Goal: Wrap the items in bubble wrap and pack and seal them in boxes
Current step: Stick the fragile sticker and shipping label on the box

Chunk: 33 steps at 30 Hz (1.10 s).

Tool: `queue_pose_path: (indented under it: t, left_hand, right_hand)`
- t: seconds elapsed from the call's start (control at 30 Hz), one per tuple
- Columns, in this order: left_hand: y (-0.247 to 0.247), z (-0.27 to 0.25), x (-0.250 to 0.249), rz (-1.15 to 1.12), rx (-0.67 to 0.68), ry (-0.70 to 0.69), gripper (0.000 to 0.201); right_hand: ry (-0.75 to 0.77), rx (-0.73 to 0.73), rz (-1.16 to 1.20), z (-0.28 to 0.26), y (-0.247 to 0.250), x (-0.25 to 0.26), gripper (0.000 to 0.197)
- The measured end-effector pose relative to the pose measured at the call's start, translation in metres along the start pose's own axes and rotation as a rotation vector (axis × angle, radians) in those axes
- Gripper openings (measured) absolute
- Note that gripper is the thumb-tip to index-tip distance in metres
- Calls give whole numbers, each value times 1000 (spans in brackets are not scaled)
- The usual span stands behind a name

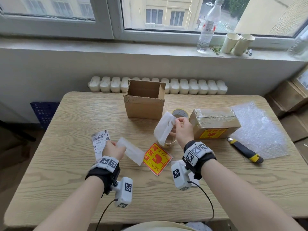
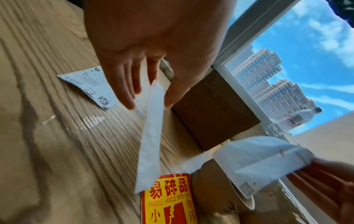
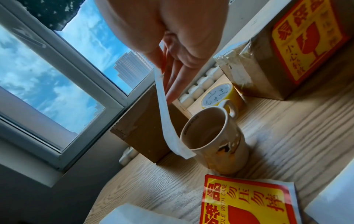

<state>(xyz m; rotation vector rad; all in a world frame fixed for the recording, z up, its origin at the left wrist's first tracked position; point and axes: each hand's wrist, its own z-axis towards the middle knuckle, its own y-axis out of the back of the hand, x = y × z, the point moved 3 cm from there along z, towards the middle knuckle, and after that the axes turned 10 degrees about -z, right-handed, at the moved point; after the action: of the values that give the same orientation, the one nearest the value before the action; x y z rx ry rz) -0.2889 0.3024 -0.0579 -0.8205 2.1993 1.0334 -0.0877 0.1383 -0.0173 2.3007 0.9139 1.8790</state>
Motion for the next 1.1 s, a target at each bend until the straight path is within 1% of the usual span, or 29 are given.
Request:
queue_pose_path:
  t: [0.07,0.1,0.13,0.17,0.23,0.27,0.3,0.33,0.4,0.5,0.53,0.63,0.7,0.8,0.9,0.97,1.03,1.1]
  left_hand:
    - [1,-7,-14,178,-38,-108,38]
    - [0,-11,-22,224,-44,-171,42]
    - [-3,-14,-32,250,-39,-238,42]
    - [-6,-19,-43,262,-17,-311,38]
    - [-18,-29,-67,228,90,-449,24]
    - [-27,-35,-79,198,166,-492,22]
    - [-35,-43,-91,165,236,-518,26]
    - [-43,-49,-102,128,284,-525,33]
    - [-55,-57,-120,35,329,-523,46]
    - [-72,-66,-137,-111,389,-501,53]
    - [-77,-73,-144,-145,402,-494,50]
    - [-90,-92,-158,-253,408,-479,31]
    - [-101,-100,-163,-317,421,-452,22]
    - [-118,-106,-168,-381,425,-415,19]
    - [-134,-110,-171,-444,419,-365,17]
    - [-147,-115,-173,-507,432,-334,13]
    - [-159,-120,-175,-572,449,-306,10]
    - [-173,-122,-176,-614,460,-278,10]
  right_hand:
    - [40,-1,-39,-2,-1,2,8]
    - [62,-1,-57,-3,-1,4,9]
    - [89,-2,-79,-4,-1,7,10]
    - [126,-5,-112,-4,0,10,11]
    - [214,1,-208,-7,2,18,14]
    - [253,23,-244,-9,3,23,14]
    - [287,57,-265,-12,4,28,14]
    - [318,96,-277,-15,5,32,14]
    - [386,147,-282,-20,10,42,15]
    - [449,150,-271,-23,26,52,18]
    - [456,147,-262,-23,33,54,20]
    - [481,174,-217,-19,50,54,24]
    - [495,189,-198,-13,62,51,27]
    - [441,178,-204,-2,82,43,23]
    - [376,112,-247,15,108,31,18]
    - [322,70,-309,26,127,20,20]
    - [213,20,-305,37,146,6,31]
    - [75,-15,-214,48,163,-7,46]
